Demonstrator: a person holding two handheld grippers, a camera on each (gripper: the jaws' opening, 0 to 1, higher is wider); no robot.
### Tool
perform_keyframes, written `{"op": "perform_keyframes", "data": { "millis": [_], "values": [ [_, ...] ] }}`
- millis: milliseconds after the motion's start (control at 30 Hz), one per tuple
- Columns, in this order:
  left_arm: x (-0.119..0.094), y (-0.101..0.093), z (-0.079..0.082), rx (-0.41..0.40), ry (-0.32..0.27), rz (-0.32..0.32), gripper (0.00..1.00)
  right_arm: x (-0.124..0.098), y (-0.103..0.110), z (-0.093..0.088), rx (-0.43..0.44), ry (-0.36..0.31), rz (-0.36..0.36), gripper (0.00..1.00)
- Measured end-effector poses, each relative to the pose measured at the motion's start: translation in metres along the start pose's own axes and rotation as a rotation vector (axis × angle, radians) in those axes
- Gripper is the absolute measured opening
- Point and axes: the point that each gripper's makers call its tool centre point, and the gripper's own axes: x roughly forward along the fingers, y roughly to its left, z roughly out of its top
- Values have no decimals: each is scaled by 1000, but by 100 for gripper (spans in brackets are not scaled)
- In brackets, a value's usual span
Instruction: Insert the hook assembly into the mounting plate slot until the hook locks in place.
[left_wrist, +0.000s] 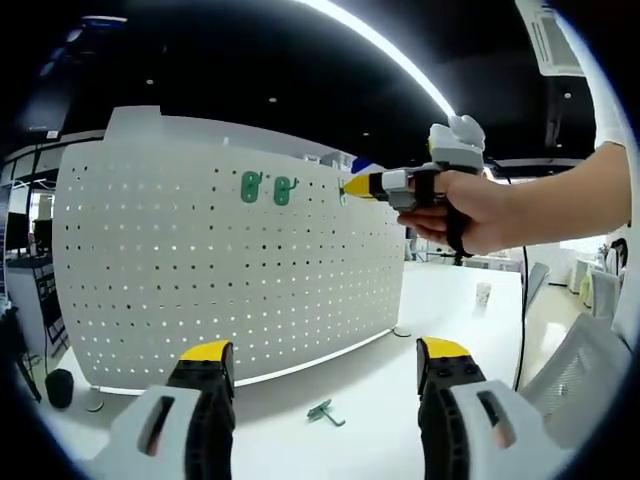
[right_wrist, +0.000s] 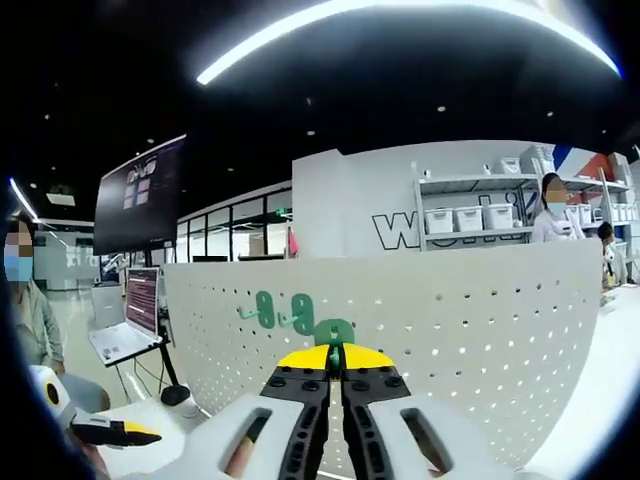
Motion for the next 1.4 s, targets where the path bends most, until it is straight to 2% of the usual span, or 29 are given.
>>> {"op": "perform_keyframes", "data": {
  "millis": [400, 800, 867, 900, 1400],
  "values": [
    [0, 0, 2, 6, -10, -5, 76, 14, -10, 5, -10, -8, -38, 0],
    [0, -1, -1, 5, -6, -8, 75, 34, -10, 9, -21, -32, -71, 0],
    [-1, -1, -2, 0, -6, -9, 74, 39, -9, 10, -64, -34, -75, 0],
    [-1, -1, -3, 0, -3, -8, 74, 42, -8, 9, -40, -32, -74, 0],
    [-1, 5, -8, -20, 9, 7, 75, 54, -19, 5, 3, -36, -81, 0]
  ]
}}
